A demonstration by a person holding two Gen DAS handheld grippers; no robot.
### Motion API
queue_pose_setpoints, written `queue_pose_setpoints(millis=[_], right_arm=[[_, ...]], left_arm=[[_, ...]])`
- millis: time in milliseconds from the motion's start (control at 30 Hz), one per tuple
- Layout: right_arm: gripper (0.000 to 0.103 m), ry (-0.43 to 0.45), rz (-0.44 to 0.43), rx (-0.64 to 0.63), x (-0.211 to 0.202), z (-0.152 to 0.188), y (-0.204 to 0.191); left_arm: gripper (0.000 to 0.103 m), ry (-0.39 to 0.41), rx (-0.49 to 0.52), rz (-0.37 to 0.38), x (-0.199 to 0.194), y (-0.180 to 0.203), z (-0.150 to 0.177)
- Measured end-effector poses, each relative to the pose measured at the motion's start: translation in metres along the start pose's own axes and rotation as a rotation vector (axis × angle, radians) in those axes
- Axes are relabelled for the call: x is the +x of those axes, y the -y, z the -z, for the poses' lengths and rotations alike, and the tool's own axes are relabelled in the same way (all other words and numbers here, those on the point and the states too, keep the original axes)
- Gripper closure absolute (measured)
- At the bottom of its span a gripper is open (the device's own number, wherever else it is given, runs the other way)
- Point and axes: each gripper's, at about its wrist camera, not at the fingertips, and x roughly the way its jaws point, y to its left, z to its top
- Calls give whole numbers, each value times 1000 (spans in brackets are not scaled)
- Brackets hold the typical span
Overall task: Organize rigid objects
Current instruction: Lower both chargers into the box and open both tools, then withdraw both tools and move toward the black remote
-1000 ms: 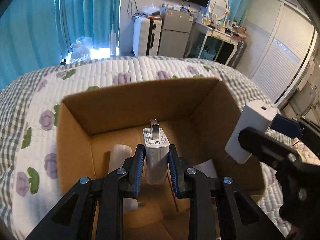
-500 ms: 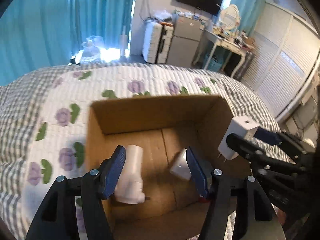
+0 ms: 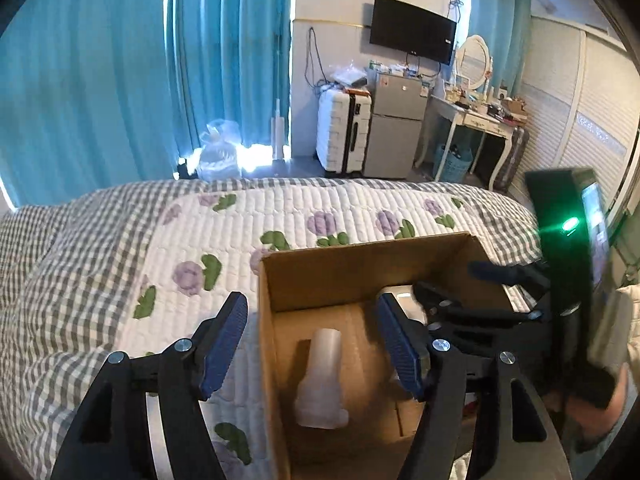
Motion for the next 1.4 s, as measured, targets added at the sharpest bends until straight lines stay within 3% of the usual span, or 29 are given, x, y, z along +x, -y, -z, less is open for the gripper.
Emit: queue_pose_setpoints(millis=[233,533,700,867,1000,1133,1200,1300,1400], right_arm=[[34,78,2,23,-70,8,12],[15,192,43,-64,-209,51,3],[9,221,15,-106,-235,88,-21],[7,198,1,-129,-213,138,-43],[7,95,-55,-93,-163,182,-48],[7,-35,-117,-75,-115,215,-52],[7,-111,-127,-99,-95,226,-56],[11,-152,-155,-132,-82,234,-64],[15,-200,-174,-181,-66,242,-78]], left_arm=[[34,47,-10,-28,-54,-5,4],[27,111,30,4,-161,15,25],[27,102,57,-3,-182,24,53],[27,39,23,-13,-170,24,99],[27,-9,-31,-44,-138,13,139],[27,-31,-12,-139,-106,9,175],[27,-68,-14,-154,-92,5,190],[27,-168,-52,-128,-71,-4,212],[27,-182,-20,-154,-67,-1,223]])
